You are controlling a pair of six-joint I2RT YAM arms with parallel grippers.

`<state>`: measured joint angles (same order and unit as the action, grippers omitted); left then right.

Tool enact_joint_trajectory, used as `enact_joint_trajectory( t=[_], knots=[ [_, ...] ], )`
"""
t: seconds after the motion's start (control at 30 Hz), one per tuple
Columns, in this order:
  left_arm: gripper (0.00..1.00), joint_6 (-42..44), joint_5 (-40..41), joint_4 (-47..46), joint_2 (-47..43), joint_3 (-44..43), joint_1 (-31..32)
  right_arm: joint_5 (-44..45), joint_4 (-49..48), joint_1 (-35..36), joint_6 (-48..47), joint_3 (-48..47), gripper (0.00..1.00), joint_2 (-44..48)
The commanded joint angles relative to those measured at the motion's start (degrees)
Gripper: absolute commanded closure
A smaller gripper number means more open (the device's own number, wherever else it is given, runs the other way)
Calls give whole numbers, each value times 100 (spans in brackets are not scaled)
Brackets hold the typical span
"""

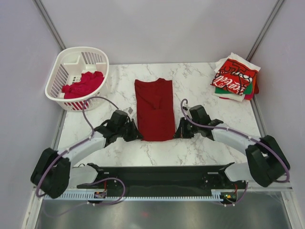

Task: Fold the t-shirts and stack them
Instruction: Fold the tshirt

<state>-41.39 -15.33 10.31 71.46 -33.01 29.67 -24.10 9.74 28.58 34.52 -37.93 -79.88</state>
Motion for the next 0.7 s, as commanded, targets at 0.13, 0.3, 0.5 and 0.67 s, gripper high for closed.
enact_joint_trajectory(
  t=[0.13, 0.3, 0.5, 0.67],
  knots=[
    [98, -1029, 241, 1561, -2064, 33, 733, 511, 1302, 473, 370, 322, 100, 1974],
    [98, -986, 407, 2325, -2619, -556, 759, 774, 2153, 491, 354, -617, 100, 2450],
    [98, -503, 846, 2898, -2181, -1759, 742, 1346, 2629, 491, -50, -1927, 100, 1890],
    [97, -107, 1146, 3170, -1339, -2839, 698, 1715, 2709, 491, -401, -2945, 100, 1177]
  ],
)
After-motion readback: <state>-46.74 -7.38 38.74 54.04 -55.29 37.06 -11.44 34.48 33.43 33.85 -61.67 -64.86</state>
